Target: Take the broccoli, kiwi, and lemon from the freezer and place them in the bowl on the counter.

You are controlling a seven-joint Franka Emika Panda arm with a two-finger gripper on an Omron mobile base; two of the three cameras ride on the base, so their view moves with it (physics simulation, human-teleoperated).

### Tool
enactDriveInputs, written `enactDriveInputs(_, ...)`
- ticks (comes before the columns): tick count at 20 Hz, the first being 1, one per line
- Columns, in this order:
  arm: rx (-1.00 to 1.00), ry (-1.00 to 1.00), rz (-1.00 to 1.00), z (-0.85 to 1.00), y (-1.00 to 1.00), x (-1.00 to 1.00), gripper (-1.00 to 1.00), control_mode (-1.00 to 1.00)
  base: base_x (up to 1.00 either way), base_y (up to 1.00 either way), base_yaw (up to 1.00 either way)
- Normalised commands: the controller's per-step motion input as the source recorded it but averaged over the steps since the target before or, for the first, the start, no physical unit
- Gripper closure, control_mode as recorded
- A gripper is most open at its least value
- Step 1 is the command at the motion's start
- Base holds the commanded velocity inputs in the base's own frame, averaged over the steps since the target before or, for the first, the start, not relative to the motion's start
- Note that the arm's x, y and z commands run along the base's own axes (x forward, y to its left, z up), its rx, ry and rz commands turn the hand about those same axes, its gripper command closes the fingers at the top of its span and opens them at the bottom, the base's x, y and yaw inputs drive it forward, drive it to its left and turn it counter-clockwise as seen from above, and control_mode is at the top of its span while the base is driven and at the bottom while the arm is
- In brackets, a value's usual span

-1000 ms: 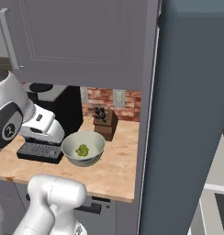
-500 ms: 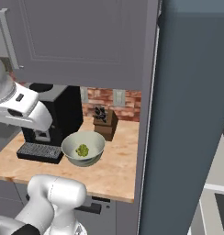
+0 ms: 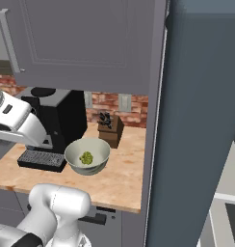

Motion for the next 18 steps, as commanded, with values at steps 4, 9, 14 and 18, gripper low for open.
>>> enactDriveInputs(4, 0.0, 0.0, 0.0, 0.0, 0.0, 0.0, -1.0, -1.0, 0.0, 0.0, 0.0)
enactDriveInputs(9, 0.0, 0.0, 0.0, 0.0, 0.0, 0.0, -1.0, 1.0, -0.69, 0.45, 0.0)
enactDriveInputs(14, 0.0, 0.0, 0.0, 0.0, 0.0, 0.0, -1.0, 1.0, -0.75, 1.0, 0.04)
enactDriveInputs(18, 0.0, 0.0, 0.0, 0.0, 0.0, 0.0, -1.0, 1.0, -0.98, 0.73, 0.03)
